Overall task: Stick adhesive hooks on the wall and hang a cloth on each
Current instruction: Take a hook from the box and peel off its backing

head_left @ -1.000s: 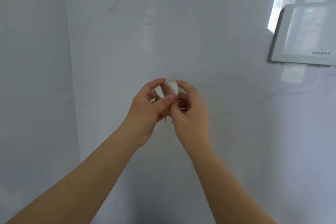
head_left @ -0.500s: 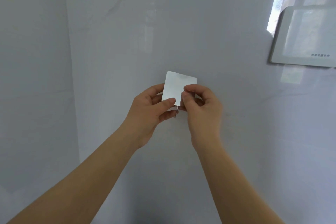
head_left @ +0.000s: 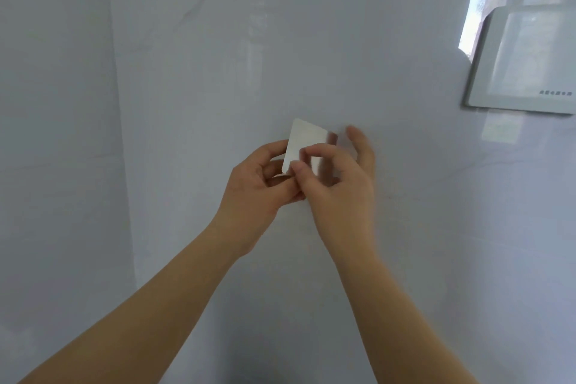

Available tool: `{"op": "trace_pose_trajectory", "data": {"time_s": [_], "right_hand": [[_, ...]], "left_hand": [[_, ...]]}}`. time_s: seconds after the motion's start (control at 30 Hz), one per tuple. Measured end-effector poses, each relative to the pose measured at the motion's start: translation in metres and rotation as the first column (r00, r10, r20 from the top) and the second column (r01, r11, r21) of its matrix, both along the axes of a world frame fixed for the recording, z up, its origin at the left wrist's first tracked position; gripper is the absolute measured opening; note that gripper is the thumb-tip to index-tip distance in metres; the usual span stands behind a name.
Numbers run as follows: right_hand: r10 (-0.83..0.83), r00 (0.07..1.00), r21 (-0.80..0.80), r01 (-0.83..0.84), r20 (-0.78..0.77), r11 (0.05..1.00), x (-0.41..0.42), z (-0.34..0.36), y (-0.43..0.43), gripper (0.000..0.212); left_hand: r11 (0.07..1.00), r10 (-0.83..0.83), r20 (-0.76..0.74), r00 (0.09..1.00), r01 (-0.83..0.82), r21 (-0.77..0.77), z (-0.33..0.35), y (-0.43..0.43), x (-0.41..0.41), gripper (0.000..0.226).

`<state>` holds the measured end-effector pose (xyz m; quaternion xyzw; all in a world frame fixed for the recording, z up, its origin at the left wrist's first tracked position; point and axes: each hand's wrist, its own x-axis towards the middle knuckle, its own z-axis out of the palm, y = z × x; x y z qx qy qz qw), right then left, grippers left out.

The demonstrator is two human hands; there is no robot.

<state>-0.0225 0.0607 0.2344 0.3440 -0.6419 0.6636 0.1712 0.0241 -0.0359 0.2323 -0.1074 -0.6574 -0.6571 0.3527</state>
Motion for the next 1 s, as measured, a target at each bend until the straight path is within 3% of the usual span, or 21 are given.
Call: {"op": "trace_pose_trajectory", "data": {"time_s": [0.2, 0.47, 0.6, 0.8, 1.0], "right_hand": [[0.045, 0.997, 0.133, -0.037, -0.061, 0.990, -0.003, 0.002, 0.001, 0.030], [0.247, 0.967, -0.007, -0.247, 0.057, 0.969, -0.005, 0.004, 0.000, 0.030], [0.289, 0.953, -0.050, -0.286, 0.095, 0.957, -0.006, 0.002, -0.001, 0.030], [0.184, 0.982, 0.018, -0.185, 0.045, 0.983, -0.005, 0.000, -0.003, 0.025], [-0.144, 0.966, 0.129, 0.174, -0.215, 0.976, -0.009, -0.006, -0.007, 0.004]], "left_hand": [[0.985, 0.097, 0.014, 0.995, -0.094, -0.145, -0.002, -0.004, 0.002, 0.053], [0.998, 0.008, 0.009, 1.000, -0.007, -0.057, 0.000, -0.006, 0.002, 0.046], [0.995, -0.071, 0.037, 0.997, 0.068, 0.070, 0.001, -0.007, 0.001, 0.038], [0.975, -0.124, 0.050, 0.991, 0.112, 0.190, 0.002, -0.006, -0.001, 0.030], [0.971, -0.127, 0.034, 0.991, 0.118, 0.208, 0.005, -0.007, -0.002, 0.030]]}}
